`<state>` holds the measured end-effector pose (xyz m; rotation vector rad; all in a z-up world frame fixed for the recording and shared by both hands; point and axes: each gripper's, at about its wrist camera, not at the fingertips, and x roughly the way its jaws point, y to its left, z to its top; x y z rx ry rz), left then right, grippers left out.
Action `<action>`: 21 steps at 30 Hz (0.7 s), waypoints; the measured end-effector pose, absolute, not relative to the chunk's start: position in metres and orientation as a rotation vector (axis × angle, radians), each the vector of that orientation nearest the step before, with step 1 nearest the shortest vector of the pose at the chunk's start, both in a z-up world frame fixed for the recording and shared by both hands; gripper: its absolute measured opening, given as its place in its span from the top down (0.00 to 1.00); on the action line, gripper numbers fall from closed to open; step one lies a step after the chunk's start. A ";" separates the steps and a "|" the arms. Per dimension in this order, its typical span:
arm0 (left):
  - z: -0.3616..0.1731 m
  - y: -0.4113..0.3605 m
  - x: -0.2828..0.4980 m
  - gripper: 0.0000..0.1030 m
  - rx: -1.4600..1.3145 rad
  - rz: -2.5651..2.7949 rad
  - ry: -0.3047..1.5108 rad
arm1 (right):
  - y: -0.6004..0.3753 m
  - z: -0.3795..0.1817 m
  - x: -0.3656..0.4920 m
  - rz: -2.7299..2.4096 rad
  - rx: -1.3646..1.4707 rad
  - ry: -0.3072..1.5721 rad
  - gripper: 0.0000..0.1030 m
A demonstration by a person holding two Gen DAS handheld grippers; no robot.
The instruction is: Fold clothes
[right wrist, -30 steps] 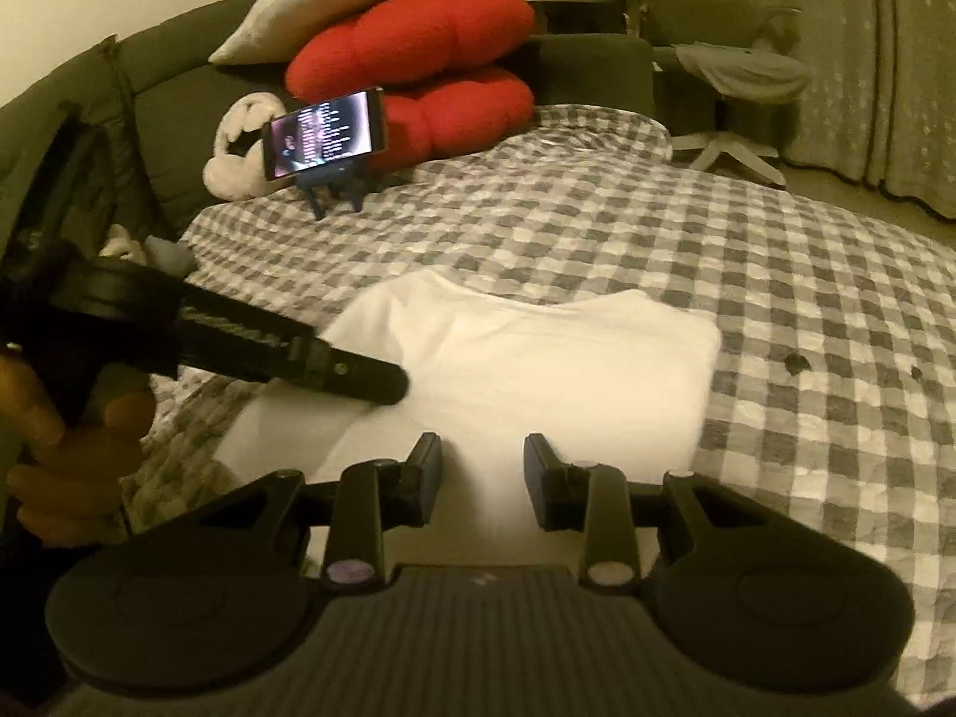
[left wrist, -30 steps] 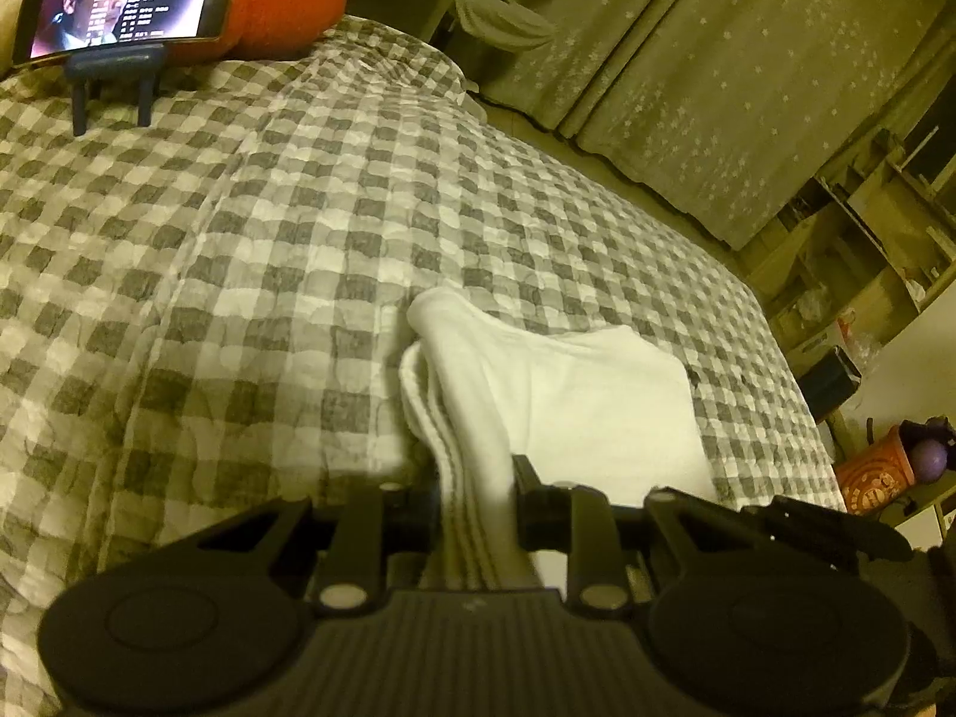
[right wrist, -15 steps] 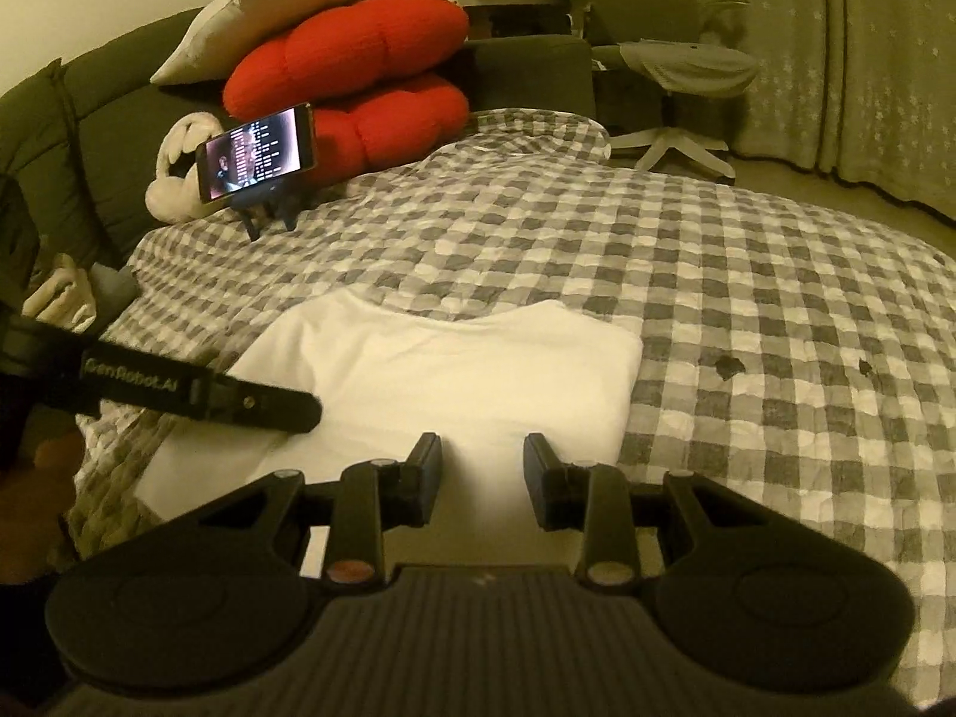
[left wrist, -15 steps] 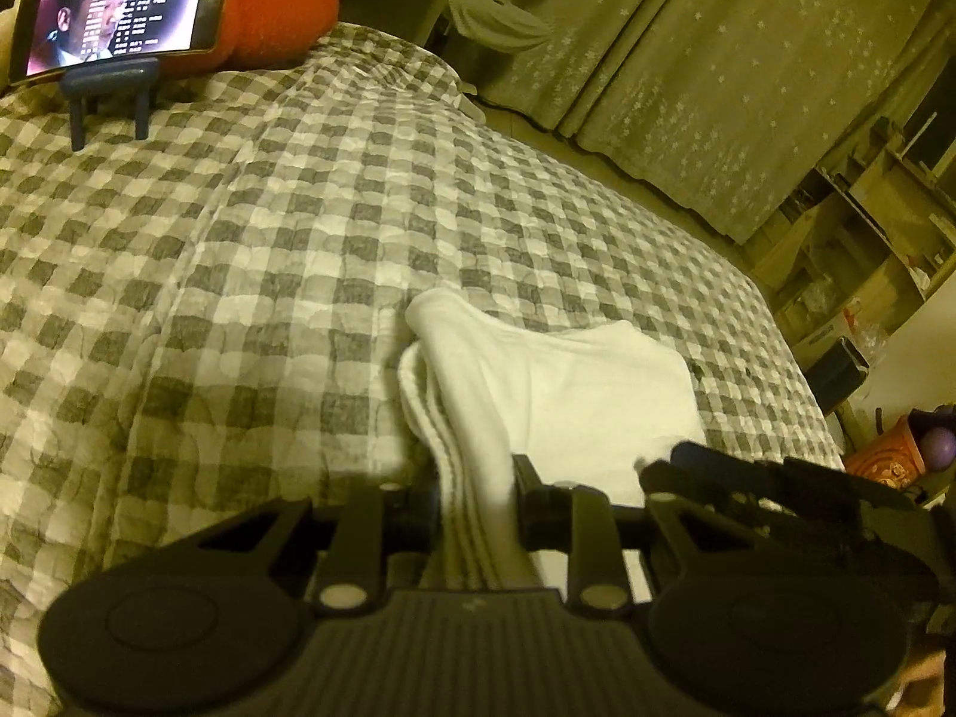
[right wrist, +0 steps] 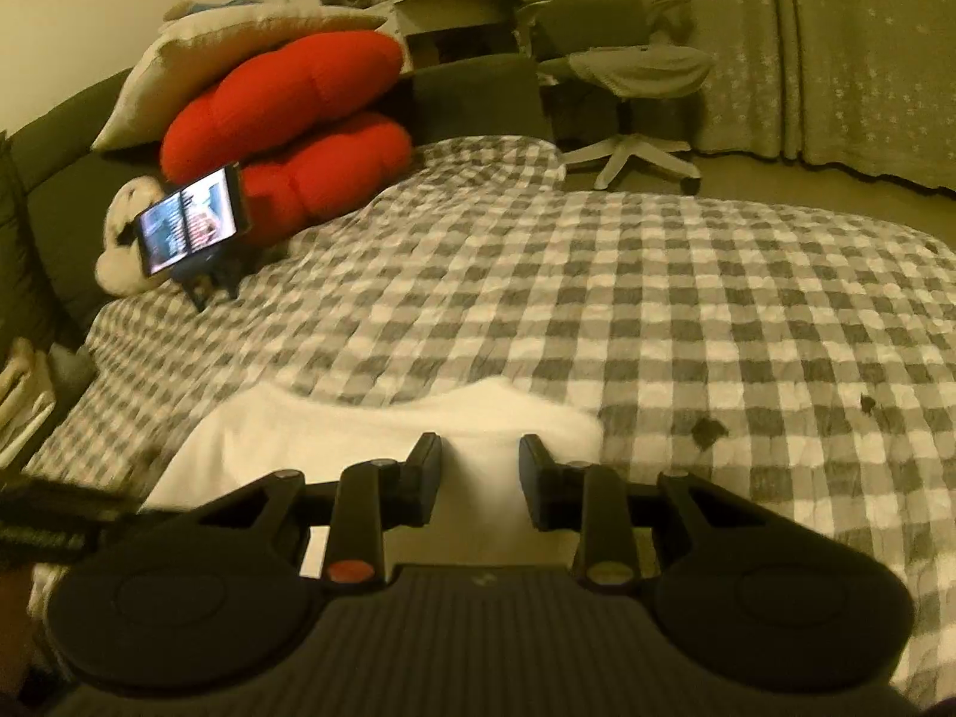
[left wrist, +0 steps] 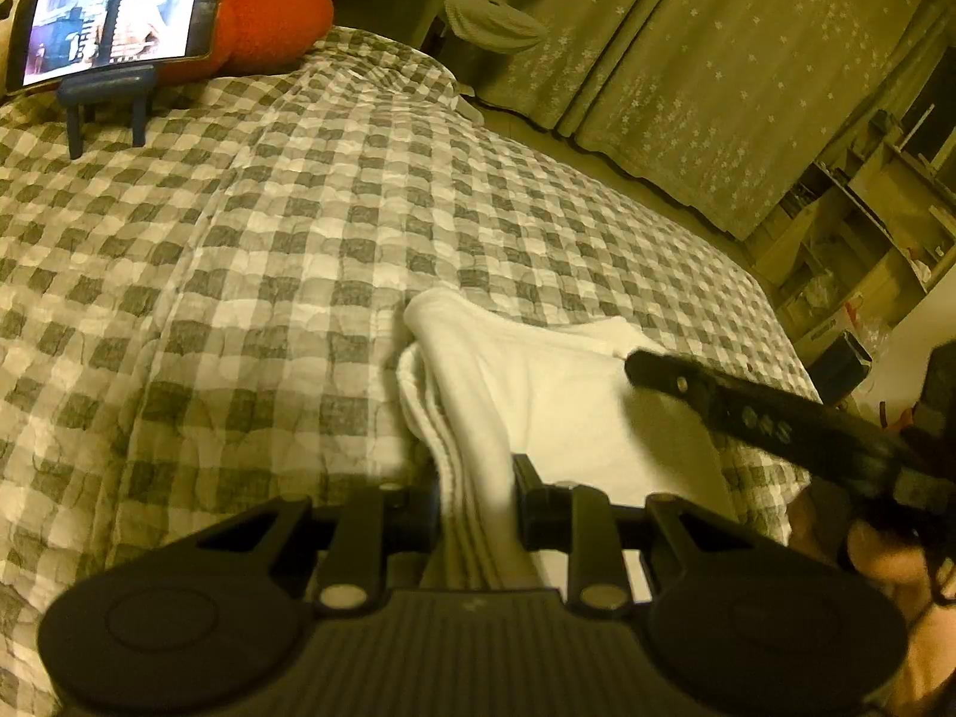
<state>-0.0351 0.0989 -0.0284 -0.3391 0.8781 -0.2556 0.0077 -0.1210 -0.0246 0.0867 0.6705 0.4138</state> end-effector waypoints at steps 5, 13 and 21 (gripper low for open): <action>-0.028 0.100 -0.035 0.75 -0.339 -0.256 0.878 | -0.128 -0.033 0.022 0.334 0.118 0.656 0.71; -0.027 0.101 -0.035 0.75 -0.344 -0.256 0.881 | -0.151 -0.028 0.015 0.277 0.202 0.677 0.66; -0.027 0.103 -0.035 0.75 -0.353 -0.253 0.883 | -0.160 -0.024 -0.010 0.310 0.242 0.711 0.63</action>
